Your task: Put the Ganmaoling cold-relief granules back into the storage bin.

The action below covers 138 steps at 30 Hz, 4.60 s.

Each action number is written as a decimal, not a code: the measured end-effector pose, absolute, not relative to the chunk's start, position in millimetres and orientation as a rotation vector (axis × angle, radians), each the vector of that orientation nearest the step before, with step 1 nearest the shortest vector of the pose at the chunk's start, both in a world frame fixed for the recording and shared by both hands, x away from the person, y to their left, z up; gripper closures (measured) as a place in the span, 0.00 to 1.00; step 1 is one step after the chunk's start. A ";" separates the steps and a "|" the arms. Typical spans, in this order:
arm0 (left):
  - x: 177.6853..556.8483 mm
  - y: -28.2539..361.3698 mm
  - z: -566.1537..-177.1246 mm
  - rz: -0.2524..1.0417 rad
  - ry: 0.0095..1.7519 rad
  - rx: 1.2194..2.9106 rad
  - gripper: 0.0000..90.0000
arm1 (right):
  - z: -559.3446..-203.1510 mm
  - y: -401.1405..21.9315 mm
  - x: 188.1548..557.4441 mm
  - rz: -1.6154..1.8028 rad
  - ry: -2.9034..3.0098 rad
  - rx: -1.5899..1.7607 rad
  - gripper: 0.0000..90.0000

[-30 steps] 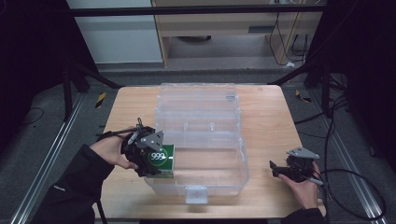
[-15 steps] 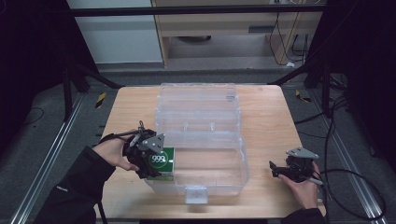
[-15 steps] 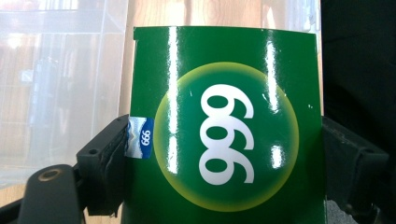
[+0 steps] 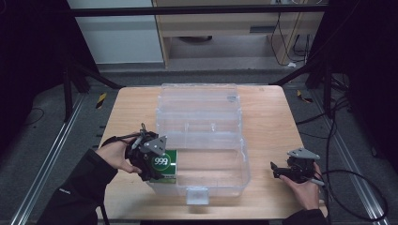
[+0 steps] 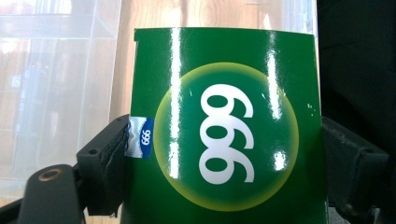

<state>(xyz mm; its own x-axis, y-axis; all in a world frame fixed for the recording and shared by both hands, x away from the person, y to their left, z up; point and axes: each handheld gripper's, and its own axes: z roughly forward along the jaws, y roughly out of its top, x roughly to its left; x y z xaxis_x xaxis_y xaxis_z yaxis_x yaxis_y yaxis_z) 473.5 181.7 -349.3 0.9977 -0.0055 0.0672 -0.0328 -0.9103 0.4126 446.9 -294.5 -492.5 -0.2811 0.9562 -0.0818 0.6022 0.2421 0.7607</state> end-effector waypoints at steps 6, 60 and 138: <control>474.4 182.8 -349.1 0.088 -0.037 2.712 0.17 | -492.4 -294.8 446.8 0.840 1.973 1.414 0.04; 476.6 188.6 -350.1 0.124 -0.049 2.650 0.18 | -493.0 -293.9 447.0 0.839 1.984 1.411 0.04; 462.3 293.0 -367.6 0.426 0.825 2.272 0.30 | -489.8 -295.1 444.7 0.859 1.940 1.445 0.04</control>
<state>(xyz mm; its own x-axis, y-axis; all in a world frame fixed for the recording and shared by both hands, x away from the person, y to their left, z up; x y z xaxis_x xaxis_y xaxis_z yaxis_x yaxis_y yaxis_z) 462.3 293.0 -367.6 0.7462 0.6619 0.0714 0.4420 -0.5729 0.6903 444.7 -295.1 -489.8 -0.2569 0.9643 -0.0645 0.6005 0.2116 0.7711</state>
